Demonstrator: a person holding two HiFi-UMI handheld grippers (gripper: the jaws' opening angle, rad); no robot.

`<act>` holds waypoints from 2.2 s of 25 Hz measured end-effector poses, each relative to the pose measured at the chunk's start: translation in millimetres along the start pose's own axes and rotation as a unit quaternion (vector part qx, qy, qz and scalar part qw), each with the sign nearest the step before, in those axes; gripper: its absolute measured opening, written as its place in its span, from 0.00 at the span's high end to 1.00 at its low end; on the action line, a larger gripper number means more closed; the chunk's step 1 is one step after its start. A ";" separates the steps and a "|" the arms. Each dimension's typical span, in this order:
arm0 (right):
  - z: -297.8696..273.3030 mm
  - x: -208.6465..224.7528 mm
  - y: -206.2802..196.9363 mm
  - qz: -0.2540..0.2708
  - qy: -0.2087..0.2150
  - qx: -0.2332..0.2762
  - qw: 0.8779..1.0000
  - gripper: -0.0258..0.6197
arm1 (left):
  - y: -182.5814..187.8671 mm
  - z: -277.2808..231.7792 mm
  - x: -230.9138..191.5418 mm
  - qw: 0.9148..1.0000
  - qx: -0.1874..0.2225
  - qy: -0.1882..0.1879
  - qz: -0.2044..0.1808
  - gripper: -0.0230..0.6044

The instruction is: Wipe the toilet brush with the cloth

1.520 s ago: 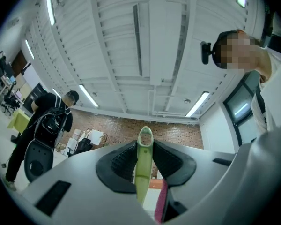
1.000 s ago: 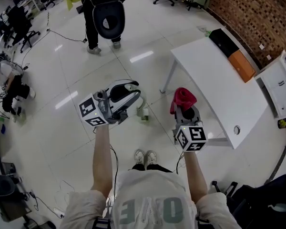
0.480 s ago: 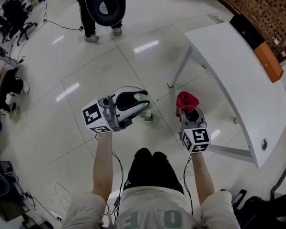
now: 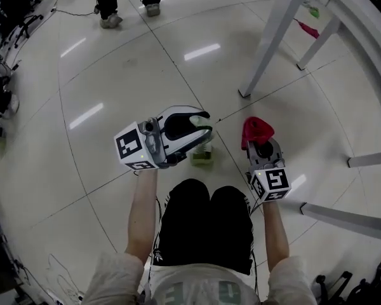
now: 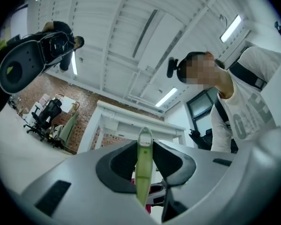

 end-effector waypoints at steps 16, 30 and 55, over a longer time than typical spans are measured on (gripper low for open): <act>15.2 1.0 -44.4 -0.021 -0.010 -0.022 1.000 0.91 | -90.7 7.7 -18.6 0.997 -0.062 0.035 0.027 0.79; 3.1 -6.7 -45.7 -0.051 -0.008 -0.015 0.999 0.91 | -80.5 8.4 -20.5 0.992 -0.068 0.103 -0.017 0.78; -14.4 -21.5 58.2 -0.130 -0.071 0.048 0.988 0.91 | -4.3 121.6 -62.0 0.828 -0.066 0.552 -0.067 0.96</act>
Point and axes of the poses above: the fingertips, and each gripper's own axes: z backward along the fingers, x to its right, y out of its top, the point moved 3 cm from there along z, backward along the fingers, and after that the axes turned 12 degrees about y, right-handed, at the moved point
